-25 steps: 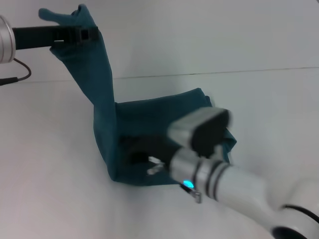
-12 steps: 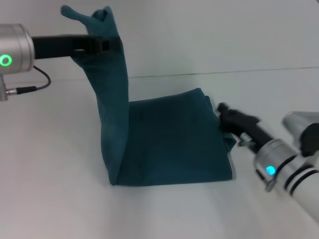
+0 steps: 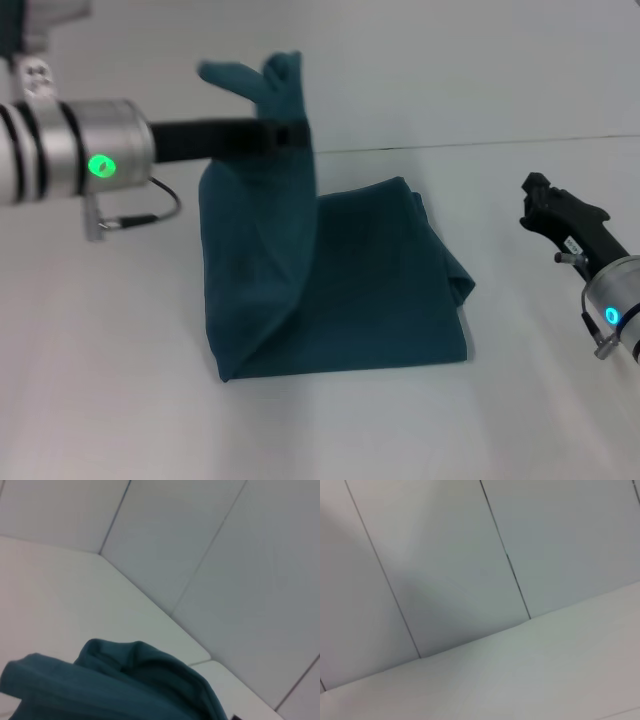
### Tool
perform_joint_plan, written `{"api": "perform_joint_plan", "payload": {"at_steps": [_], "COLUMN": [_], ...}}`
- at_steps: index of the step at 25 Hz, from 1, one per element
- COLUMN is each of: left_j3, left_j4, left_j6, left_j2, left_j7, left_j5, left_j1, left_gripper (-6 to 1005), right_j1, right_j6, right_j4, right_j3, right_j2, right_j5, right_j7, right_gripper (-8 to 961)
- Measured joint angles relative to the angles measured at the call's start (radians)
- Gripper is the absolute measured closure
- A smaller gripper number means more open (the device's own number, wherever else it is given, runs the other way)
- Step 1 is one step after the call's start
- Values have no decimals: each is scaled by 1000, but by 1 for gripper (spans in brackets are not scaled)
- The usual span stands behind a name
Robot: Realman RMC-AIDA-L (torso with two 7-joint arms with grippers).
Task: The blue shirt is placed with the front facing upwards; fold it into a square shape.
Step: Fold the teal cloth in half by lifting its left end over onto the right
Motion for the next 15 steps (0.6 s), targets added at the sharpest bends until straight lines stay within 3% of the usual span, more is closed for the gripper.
{"api": "perform_joint_plan", "payload": {"at_steps": [5, 9, 11, 15], "left_j3": [95, 123, 242, 321], "left_j4": [-153, -184, -340, -452], "left_j6": [-94, -119, -242, -347], "left_j2": [-2, -3, -6, -7], "left_j7": [100, 128, 250, 345], "left_j5": [-120, -151, -304, -429], "left_j1": [-21, -26, -74, -117], "left_gripper": [942, 942, 941, 927], "right_j1": [3, 2, 1, 1], "right_j6": [0, 6, 9, 13], "right_j4": [-15, -20, -21, -22], "right_j3": [3, 4, 4, 3], "right_j2": [0, 0, 0, 0], "right_j5": [0, 0, 0, 0], "right_j7": [1, 1, 1, 1], "right_gripper": [953, 953, 954, 954]}}
